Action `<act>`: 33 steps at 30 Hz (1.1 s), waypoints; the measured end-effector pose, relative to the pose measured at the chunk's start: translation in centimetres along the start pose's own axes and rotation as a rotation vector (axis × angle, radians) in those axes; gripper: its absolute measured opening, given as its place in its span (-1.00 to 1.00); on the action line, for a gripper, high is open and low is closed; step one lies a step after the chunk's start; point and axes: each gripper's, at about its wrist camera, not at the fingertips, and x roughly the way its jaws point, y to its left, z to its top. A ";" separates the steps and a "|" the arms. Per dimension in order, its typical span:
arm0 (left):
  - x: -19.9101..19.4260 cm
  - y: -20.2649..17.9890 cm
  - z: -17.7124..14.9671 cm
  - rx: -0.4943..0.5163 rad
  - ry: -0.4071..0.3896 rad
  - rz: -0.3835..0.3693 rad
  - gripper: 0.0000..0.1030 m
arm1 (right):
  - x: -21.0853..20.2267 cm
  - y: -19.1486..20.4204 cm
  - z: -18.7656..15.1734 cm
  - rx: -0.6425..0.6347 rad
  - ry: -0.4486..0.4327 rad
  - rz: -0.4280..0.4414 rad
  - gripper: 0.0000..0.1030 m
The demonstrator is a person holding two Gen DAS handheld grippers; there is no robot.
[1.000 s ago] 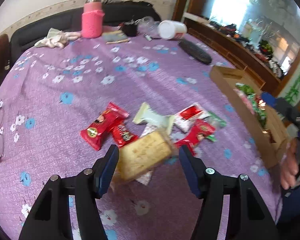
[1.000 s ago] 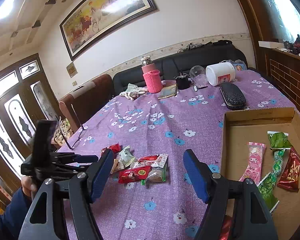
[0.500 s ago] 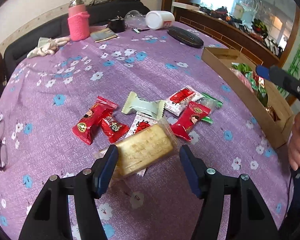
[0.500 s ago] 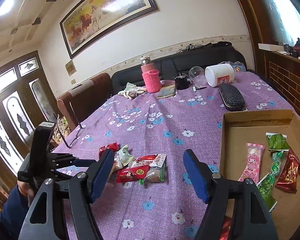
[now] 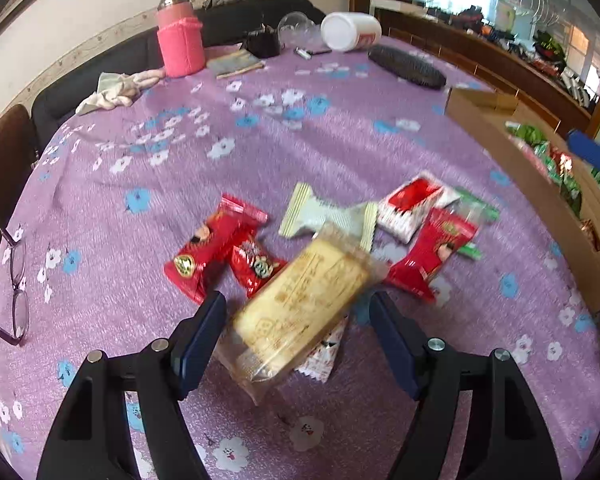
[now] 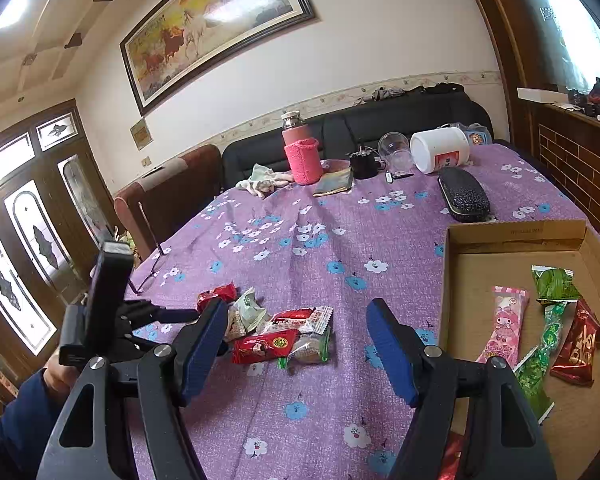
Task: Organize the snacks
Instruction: 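Grasp the cream-wrapped cake bar with the left tool while the right tool grasps a white-red packet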
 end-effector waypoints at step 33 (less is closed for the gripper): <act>-0.1 1.8 0.8 -0.179 -0.006 -0.119 -0.37 | 0.3 0.1 0.0 -0.006 0.004 -0.011 0.47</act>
